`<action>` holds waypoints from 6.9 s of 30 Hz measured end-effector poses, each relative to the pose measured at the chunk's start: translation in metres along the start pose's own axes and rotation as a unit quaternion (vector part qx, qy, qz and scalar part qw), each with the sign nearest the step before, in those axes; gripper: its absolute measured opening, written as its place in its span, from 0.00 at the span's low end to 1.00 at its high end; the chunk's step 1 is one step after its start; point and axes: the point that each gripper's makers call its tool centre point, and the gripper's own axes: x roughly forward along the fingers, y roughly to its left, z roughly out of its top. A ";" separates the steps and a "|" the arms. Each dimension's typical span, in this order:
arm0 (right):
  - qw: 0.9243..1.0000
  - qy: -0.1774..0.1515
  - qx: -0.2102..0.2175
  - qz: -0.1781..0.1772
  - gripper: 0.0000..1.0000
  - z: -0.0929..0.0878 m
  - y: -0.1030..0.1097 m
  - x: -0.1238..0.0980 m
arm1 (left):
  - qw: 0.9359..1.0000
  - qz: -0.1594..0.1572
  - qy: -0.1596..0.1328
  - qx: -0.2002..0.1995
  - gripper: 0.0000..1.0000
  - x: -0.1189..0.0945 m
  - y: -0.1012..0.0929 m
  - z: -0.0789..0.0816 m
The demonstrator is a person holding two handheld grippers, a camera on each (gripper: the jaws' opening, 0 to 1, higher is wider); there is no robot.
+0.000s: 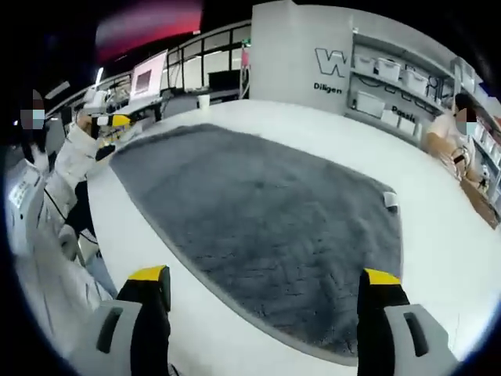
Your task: Open the folded towel by lifting each exposed corner and separating the folded layers until the towel lies flat within the target outline without major curled edges
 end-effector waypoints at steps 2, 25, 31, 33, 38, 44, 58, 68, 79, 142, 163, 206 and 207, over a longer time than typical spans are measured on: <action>1.000 -0.006 -0.004 0.006 0.99 0.004 0.002 0.002 | 1.000 0.018 0.009 0.008 0.81 0.006 0.010 0.003; 0.999 -0.008 -0.032 0.013 0.99 0.006 0.012 0.001 | 0.994 0.102 0.044 0.014 0.58 0.080 0.106 0.036; 0.999 -0.007 -0.033 0.012 0.99 0.005 0.012 0.000 | 0.992 0.102 0.059 0.039 0.56 0.100 0.122 0.036; 0.999 -0.007 -0.033 0.011 0.99 0.005 0.011 -0.001 | 0.992 0.104 0.057 0.050 0.55 0.107 0.130 0.039; 0.999 -0.006 -0.036 0.011 0.99 0.005 0.012 -0.003 | 0.994 0.095 0.045 0.045 0.49 0.119 0.142 0.041; 0.999 -0.002 -0.039 0.011 0.99 0.005 0.012 -0.006 | 0.992 0.094 0.069 0.049 0.46 0.130 0.158 0.025; 0.999 0.006 -0.044 0.012 0.99 0.004 0.015 -0.008 | 0.981 0.117 0.123 0.094 0.39 0.141 0.175 -0.008; 0.999 0.012 -0.044 0.013 0.99 0.001 0.013 -0.010 | 0.981 0.108 0.135 0.087 0.36 0.144 0.174 -0.020; 0.999 0.013 -0.044 0.014 0.99 -0.001 0.013 -0.010 | 0.985 0.082 0.133 0.069 0.24 0.146 0.164 -0.026; 0.999 0.018 -0.031 0.013 0.98 -0.011 0.012 -0.015 | 0.926 0.131 0.171 0.310 0.04 0.153 0.177 -0.018; 0.999 0.017 -0.026 0.013 0.98 -0.013 0.011 -0.015 | 0.946 0.145 0.140 0.252 0.16 0.139 0.182 -0.001; 1.000 0.006 0.000 0.005 0.99 -0.013 0.001 -0.013 | 0.997 -0.020 0.058 0.038 0.99 0.028 0.015 -0.048; 1.000 0.005 0.003 0.003 0.99 -0.013 -0.001 -0.013 | 0.998 -0.011 0.050 0.028 0.99 0.023 0.013 -0.048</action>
